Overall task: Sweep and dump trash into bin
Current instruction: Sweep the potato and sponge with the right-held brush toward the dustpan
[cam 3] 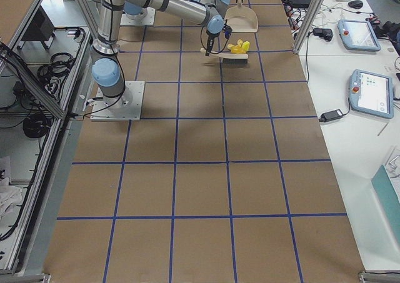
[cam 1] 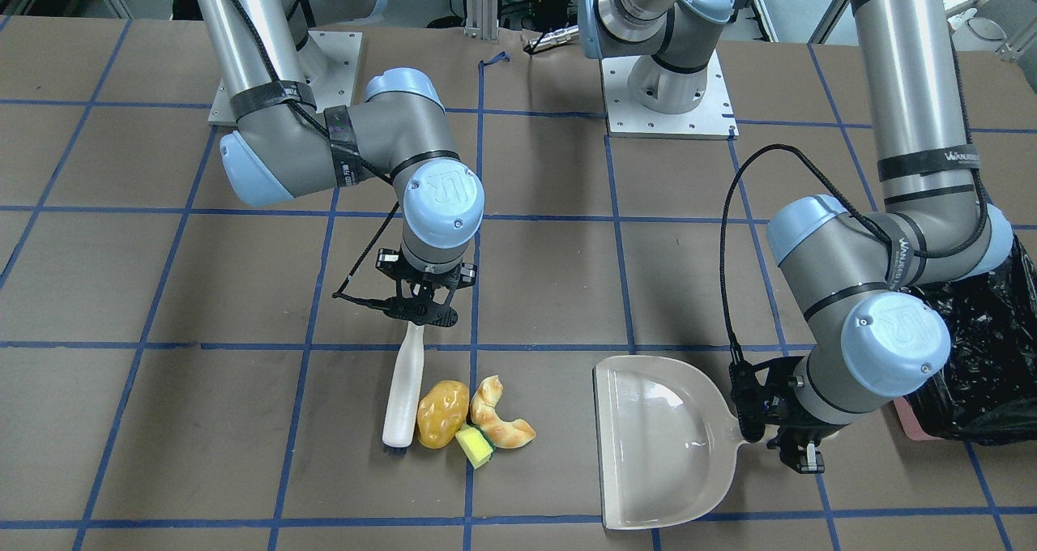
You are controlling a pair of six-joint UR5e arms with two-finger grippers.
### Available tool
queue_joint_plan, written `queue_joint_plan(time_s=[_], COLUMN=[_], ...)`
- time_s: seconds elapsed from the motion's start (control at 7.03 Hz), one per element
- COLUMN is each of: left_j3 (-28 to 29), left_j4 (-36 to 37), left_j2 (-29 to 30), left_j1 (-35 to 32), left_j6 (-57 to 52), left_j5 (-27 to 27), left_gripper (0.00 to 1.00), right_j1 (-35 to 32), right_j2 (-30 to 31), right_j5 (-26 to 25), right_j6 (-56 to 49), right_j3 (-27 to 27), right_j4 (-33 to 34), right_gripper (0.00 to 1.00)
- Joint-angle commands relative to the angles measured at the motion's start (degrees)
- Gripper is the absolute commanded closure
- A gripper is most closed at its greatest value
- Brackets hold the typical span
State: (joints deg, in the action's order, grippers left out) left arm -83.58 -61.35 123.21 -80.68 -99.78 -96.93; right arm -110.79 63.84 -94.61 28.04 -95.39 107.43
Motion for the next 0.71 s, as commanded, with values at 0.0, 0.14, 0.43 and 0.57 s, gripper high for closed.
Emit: queue_joint_plan(time_s=[0.0, 0.14, 0.43, 0.57], left_j3=[0.0, 0.0, 0.0, 0.0], left_j4=[0.0, 0.0, 0.0, 0.09], left_j2=[0.01, 0.01, 0.1, 0.1], left_j1=[-0.01, -0.01, -0.01, -0.01], left_j6=[0.03, 0.03, 0.03, 0.03], left_j5=[-0.01, -0.01, -0.01, -0.01], left_gripper=[0.82, 0.82, 0.82, 0.82], right_j1=[-1.26, -1.35, -2.58, -3.37], right_j2=[-1.95, -2.4, -2.58, -2.49], right_j5=[1.18, 2.4, 4.77, 5.22], right_j6=[1.66, 3.14, 6.13, 7.1], right_j3=[2.56, 3.01, 4.15, 4.16], right_j4=[-0.11, -0.03, -0.02, -0.02], right_gripper=[0.98, 0.98, 0.98, 0.98])
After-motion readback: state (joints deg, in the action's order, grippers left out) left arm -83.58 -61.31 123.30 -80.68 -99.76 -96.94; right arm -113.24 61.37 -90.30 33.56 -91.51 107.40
